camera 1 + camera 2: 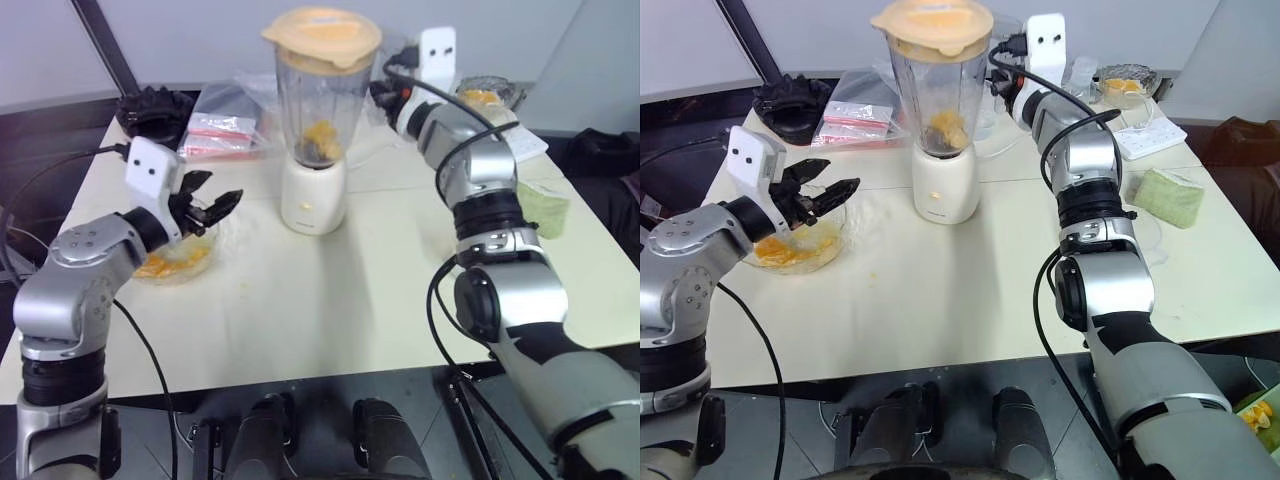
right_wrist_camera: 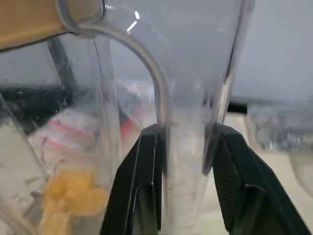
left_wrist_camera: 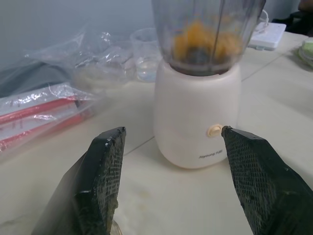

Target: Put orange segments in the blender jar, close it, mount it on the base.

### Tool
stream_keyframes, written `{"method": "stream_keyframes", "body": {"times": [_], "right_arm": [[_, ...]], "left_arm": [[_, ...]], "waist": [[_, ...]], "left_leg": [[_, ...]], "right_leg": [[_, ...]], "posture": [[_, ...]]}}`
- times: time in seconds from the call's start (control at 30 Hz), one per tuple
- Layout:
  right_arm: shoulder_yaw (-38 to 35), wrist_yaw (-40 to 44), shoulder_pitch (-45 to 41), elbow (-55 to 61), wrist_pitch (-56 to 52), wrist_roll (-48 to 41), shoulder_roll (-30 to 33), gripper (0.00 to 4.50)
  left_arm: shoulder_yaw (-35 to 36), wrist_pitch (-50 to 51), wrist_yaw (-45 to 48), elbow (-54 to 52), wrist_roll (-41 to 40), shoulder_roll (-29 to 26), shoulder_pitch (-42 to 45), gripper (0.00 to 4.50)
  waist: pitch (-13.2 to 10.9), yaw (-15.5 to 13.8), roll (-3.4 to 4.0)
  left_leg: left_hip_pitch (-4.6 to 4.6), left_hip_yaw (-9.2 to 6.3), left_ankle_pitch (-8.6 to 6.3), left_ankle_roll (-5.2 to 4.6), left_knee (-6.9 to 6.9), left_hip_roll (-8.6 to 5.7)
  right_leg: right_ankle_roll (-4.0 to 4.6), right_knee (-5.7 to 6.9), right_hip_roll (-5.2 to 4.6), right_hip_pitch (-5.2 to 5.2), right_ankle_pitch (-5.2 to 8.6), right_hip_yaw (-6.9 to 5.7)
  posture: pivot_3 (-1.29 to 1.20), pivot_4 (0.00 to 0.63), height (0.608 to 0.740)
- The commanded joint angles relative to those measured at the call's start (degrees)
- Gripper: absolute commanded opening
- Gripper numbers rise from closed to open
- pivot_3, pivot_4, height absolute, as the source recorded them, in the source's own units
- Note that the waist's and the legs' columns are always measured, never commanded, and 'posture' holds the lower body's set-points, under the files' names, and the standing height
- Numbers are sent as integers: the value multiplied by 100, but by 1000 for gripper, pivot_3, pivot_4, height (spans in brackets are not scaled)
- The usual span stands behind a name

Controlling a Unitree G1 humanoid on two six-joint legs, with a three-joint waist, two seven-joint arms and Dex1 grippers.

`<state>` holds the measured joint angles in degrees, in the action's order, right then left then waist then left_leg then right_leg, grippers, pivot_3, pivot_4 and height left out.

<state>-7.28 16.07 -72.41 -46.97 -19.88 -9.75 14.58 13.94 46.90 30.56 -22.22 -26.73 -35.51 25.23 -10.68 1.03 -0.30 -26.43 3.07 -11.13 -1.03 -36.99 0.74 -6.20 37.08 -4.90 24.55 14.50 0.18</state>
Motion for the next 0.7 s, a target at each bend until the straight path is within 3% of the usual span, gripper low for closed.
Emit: {"method": "stream_keyframes", "body": {"times": [0.03,0.23,0.7], "right_arm": [[-106,-107,-173,-144,226,39,91,854],[-26,-142,-138,-21,-9,65,63,854],[355,-558,599,1580,-1315,256,-171,854]], "left_arm": [[21,-135,-48,-133,-35,-18,28,3234],[36,-161,-60,-150,-26,-52,-42,3234],[-109,-431,-81,55,-16,95,-24,3234]], "waist": [[1,-3,-2],[2,-7,-3],[3,3,-2]], "left_leg": [[1,0,0,0,0,0],[5,-4,0,1,-2,-1],[4,-6,-1,3,1,-3]], "right_leg": [[0,0,0,-1,0,0],[0,-1,-3,-9,0,-3],[20,-3,-15,-7,9,-5]], "posture": [[0,150,740],[0,150,740],[0,150,740]]}}
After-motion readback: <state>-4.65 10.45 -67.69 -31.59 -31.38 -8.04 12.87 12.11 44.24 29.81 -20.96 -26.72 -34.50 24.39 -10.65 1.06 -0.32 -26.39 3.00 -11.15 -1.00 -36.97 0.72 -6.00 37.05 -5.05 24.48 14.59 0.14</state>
